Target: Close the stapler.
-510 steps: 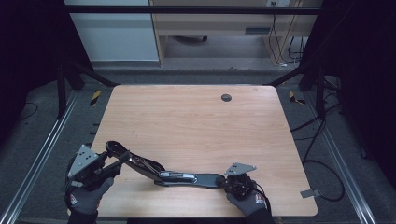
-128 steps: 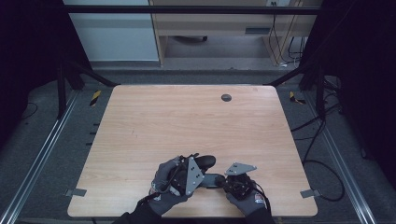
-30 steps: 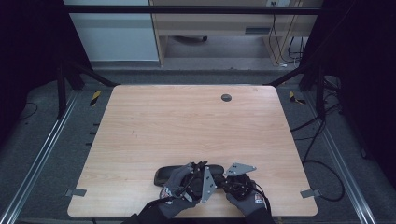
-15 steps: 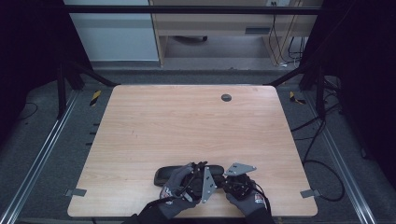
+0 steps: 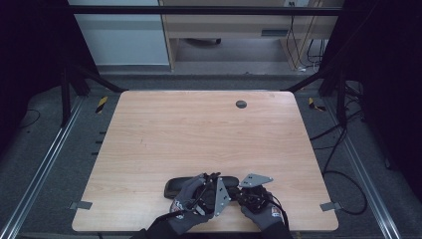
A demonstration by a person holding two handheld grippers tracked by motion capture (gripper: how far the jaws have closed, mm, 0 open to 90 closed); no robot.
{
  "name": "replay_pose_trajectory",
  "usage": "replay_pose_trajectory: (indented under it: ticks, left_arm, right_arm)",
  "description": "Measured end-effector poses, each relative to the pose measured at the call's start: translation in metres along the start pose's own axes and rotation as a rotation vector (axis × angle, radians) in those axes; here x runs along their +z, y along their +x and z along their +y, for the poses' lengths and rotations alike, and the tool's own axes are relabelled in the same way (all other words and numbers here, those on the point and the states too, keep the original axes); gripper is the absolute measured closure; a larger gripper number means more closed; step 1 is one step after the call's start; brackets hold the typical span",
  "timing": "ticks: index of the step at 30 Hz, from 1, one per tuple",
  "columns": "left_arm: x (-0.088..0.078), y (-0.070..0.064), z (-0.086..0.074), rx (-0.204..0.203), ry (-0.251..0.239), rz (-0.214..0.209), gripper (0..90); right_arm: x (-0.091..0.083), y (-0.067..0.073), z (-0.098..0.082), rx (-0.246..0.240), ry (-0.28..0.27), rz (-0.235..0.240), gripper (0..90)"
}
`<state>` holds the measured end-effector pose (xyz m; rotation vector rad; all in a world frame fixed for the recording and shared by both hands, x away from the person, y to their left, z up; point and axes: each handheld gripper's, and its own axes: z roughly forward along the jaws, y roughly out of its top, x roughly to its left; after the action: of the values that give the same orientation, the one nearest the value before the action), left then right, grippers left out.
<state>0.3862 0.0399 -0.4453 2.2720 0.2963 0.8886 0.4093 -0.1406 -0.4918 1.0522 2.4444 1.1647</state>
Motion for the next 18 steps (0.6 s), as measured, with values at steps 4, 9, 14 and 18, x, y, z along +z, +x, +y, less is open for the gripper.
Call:
replay_pose_trajectory:
  ticks: [4,9,14,18]
  left_arm:
    - [-0.004,0.001,0.002,-0.006,-0.015,-0.002,37.3]
    - [-0.007,0.003,0.003,-0.020,-0.023,-0.012,36.6]
    - [-0.011,0.004,0.004,-0.045,-0.036,-0.026,36.2]
    - [-0.016,0.006,0.006,-0.073,-0.052,-0.048,36.2]
  right_arm:
    - [-0.001,0.001,0.000,0.001,0.004,-0.009,90.0]
    - [-0.003,0.000,0.001,0.006,-0.013,-0.012,90.0]
    - [-0.008,-0.002,0.001,0.010,-0.027,-0.021,90.0]
    - [-0.010,-0.004,0.001,0.016,-0.038,-0.026,90.0]
